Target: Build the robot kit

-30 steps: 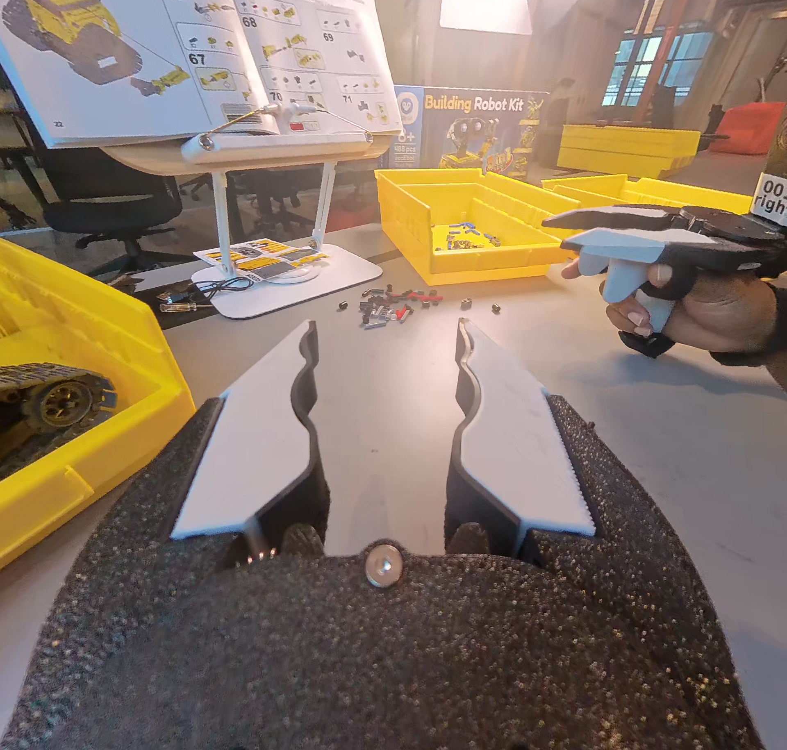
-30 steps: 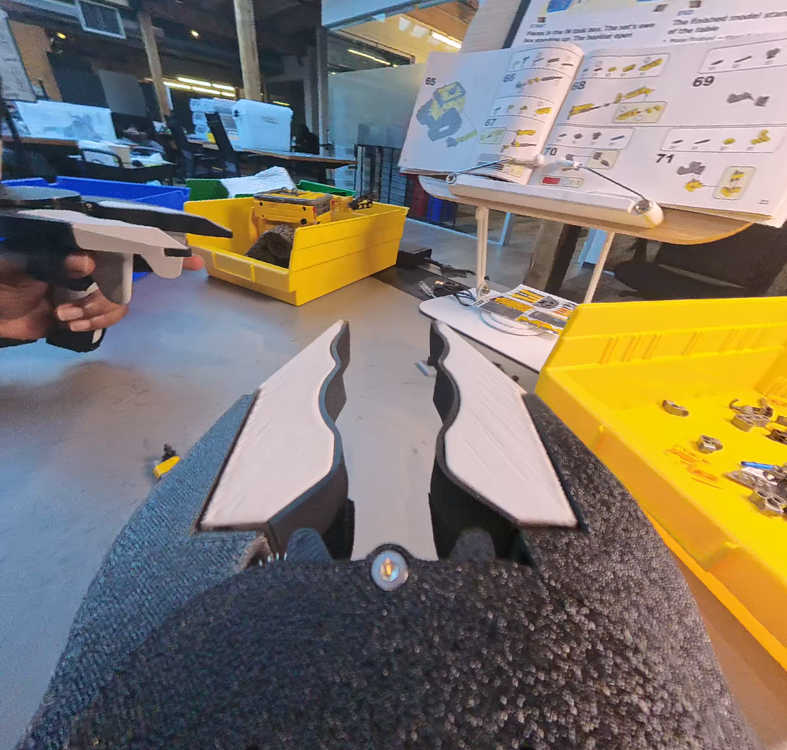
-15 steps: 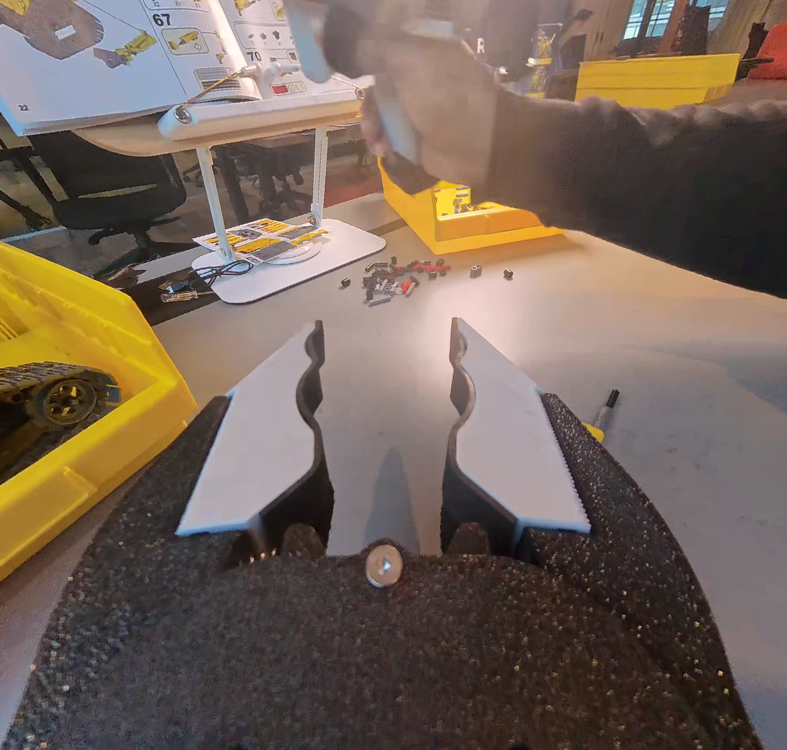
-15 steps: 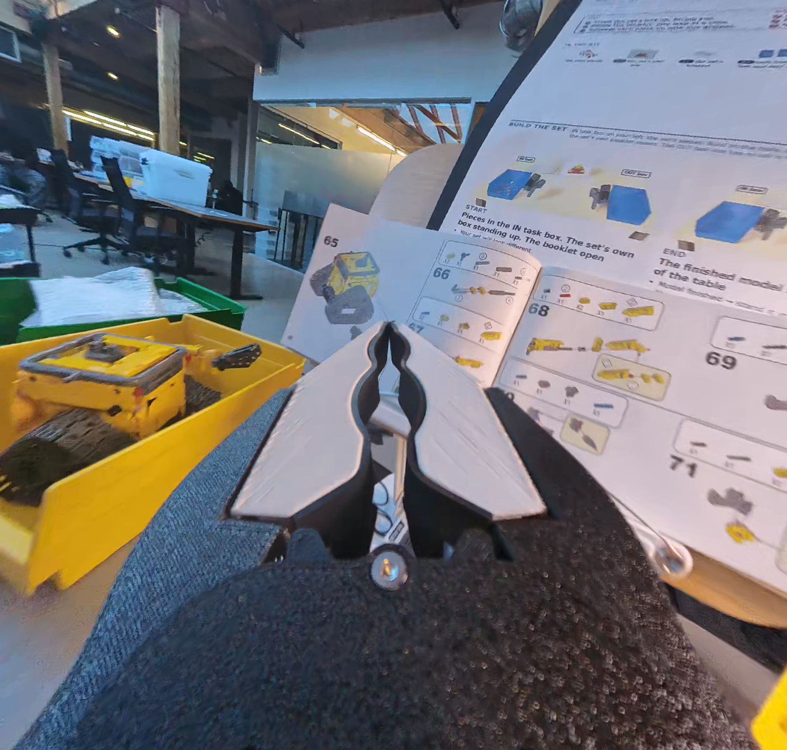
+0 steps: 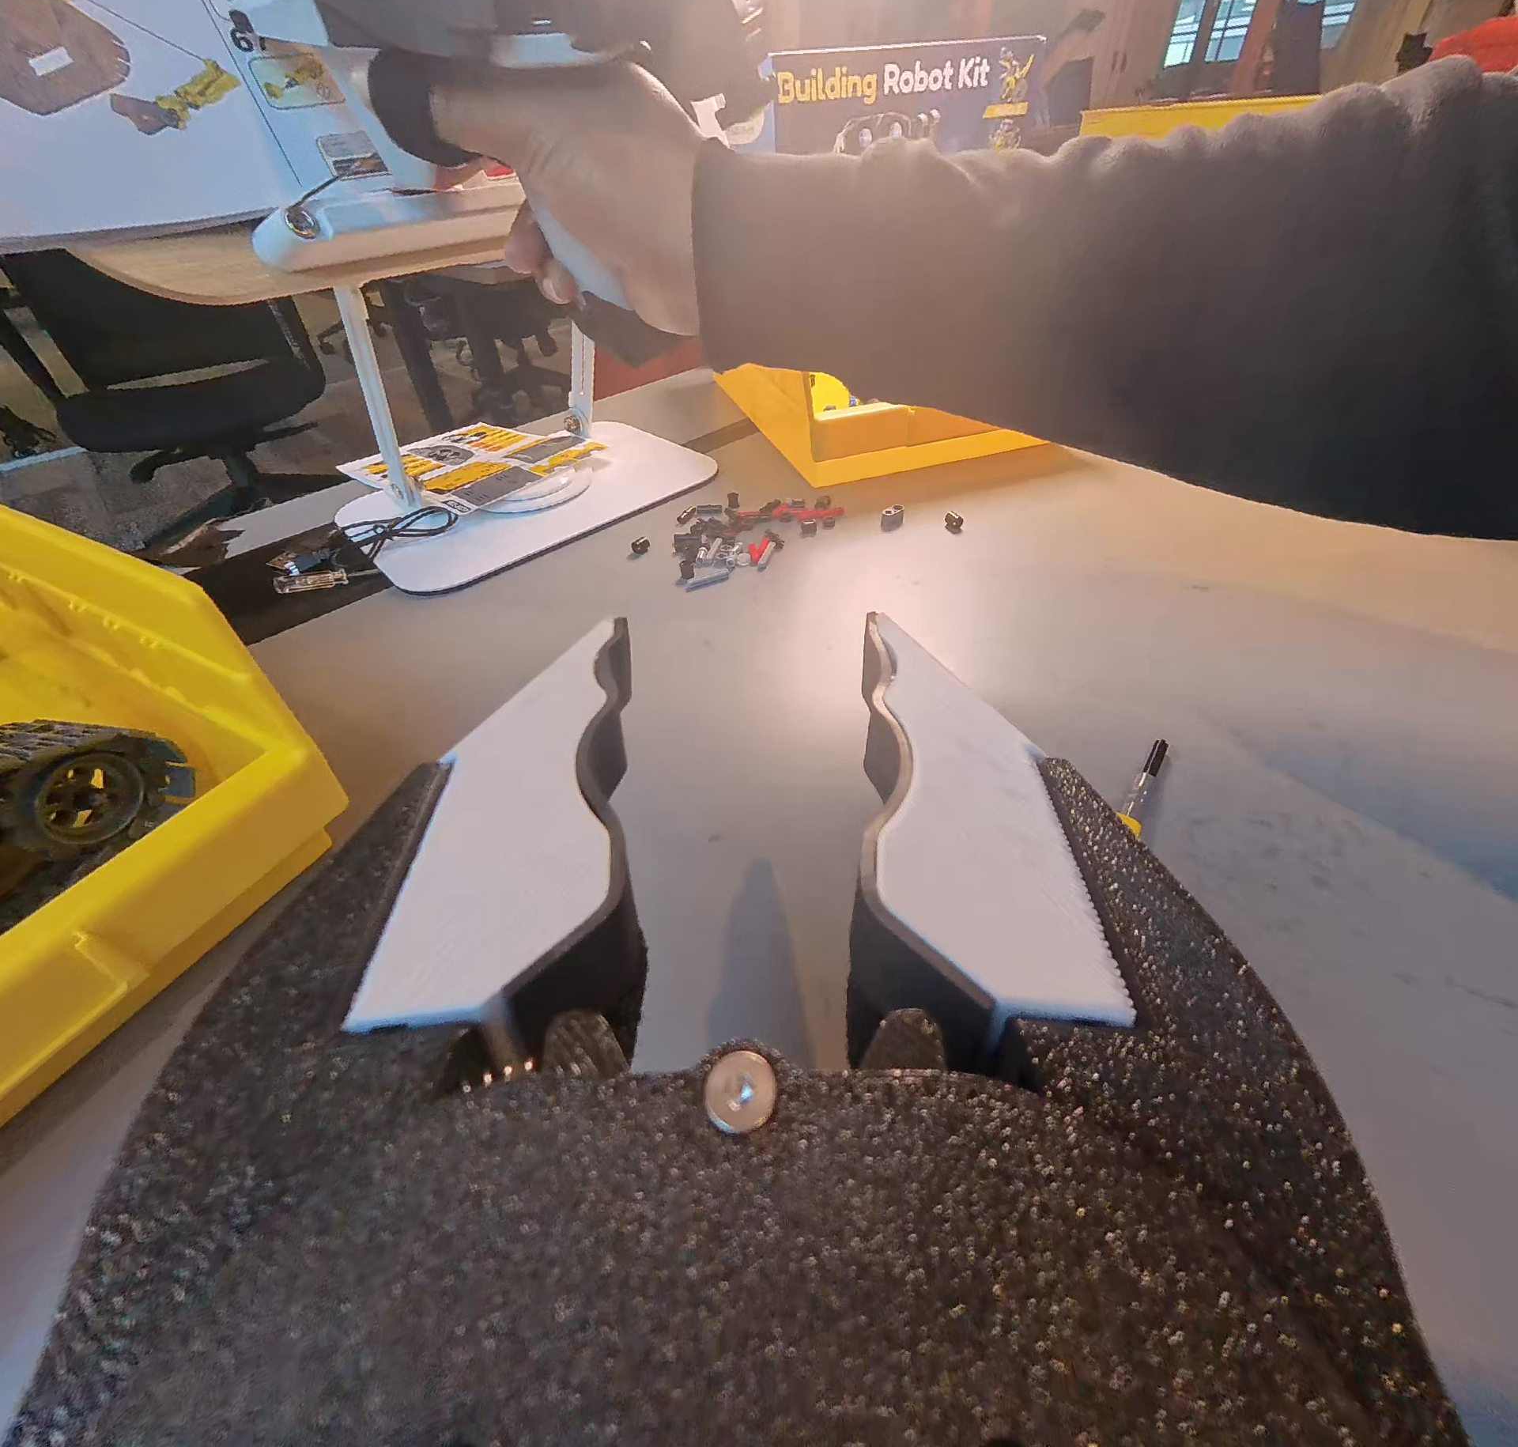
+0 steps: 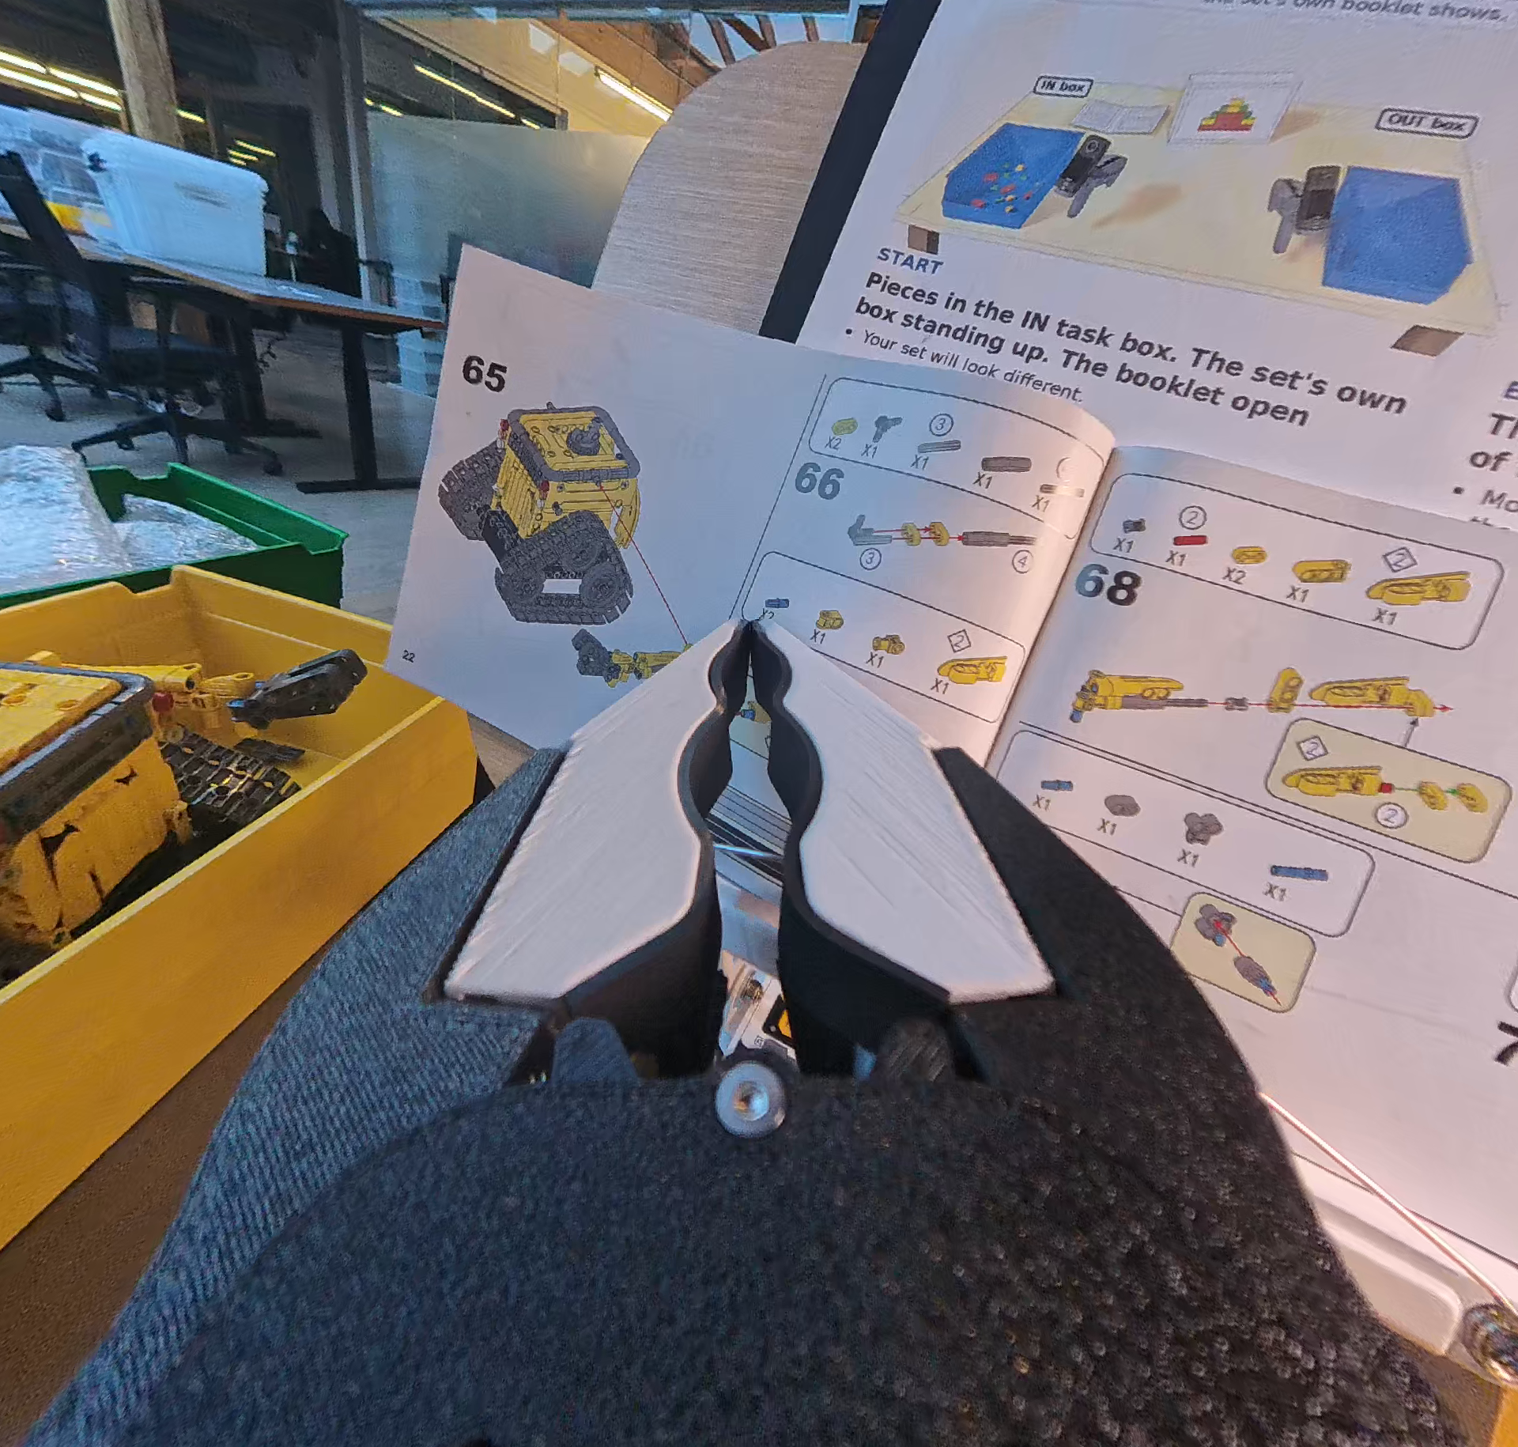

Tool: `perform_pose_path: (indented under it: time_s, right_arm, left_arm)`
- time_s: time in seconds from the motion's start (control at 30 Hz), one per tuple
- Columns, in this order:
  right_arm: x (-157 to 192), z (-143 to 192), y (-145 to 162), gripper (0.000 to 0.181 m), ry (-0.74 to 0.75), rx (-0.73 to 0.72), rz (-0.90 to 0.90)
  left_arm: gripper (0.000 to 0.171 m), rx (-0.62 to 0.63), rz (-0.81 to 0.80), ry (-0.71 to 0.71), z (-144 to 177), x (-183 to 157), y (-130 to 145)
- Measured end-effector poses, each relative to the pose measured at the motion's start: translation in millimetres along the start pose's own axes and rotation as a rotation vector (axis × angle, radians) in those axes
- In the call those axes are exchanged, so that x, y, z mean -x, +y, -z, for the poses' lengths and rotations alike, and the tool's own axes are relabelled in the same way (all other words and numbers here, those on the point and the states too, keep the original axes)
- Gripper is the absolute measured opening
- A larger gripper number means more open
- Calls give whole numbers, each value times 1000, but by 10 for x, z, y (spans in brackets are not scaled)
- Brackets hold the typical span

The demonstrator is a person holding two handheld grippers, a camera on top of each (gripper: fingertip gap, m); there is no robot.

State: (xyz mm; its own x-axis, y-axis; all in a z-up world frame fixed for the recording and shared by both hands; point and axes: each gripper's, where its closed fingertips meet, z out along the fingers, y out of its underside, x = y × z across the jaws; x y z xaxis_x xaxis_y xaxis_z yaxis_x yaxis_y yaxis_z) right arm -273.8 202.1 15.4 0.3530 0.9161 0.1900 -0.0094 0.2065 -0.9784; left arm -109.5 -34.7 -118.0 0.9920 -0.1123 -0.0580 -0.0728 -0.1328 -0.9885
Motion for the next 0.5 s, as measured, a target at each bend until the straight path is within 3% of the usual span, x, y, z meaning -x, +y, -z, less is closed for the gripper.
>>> perform_pose_path:
  time_s: [0.5]
  right_arm:
    - [-193, 158, -4, 2, 55, -18, -27]
  left_arm:
    - [56, 11, -6, 9, -5, -21, 16]
